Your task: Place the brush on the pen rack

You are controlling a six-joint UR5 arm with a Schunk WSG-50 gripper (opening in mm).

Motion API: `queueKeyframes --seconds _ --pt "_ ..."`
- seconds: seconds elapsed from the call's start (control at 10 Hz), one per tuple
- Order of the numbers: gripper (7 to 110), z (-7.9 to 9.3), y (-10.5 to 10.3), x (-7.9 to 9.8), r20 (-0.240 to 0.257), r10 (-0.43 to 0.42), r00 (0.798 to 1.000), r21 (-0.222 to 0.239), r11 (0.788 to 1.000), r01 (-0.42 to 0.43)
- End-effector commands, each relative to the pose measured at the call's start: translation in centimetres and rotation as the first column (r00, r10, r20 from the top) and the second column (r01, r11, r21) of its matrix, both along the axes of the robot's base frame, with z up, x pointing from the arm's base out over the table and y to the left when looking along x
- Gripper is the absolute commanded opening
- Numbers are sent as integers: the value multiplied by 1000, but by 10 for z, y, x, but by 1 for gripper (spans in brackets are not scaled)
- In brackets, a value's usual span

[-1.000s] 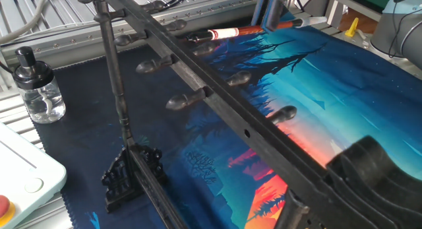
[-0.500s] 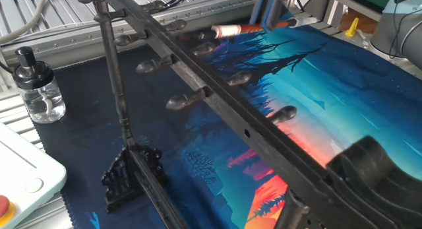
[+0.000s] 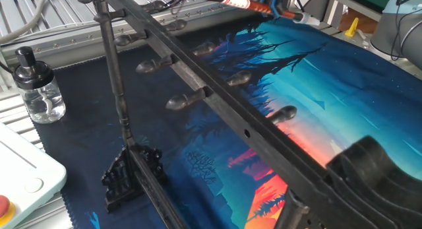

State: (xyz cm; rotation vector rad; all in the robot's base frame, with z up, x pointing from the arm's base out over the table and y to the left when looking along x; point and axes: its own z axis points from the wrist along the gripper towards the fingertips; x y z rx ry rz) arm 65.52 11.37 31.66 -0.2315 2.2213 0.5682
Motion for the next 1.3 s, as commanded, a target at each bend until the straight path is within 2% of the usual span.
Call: queueKeyframes --seconds 0.0,0.1,0.3,0.4,0.5,0.6,0.8,0.9,1.0,1.2 --pt "7 -1 -4 2 -20 -31 999 9 999 31" --pt "7 -7 -3 3 -47 -42 998 19 999 43" --pt "7 -14 -7 3 -55 -59 997 -14 998 58" --pt "7 -8 -7 7 -34 -61 998 -8 998 61" --pt "7 2 -7 11 21 -49 999 -8 999 50" --pt "7 6 -11 14 50 -54 997 -14 998 55" --pt "7 19 -7 14 95 -17 995 28 1000 14" --pt "7 23 0 11 100 7 995 55 998 -13" --pt "7 17 0 7 69 1 998 66 998 -6" --pt "7 1 -8 5 33 -13 999 47 999 11"
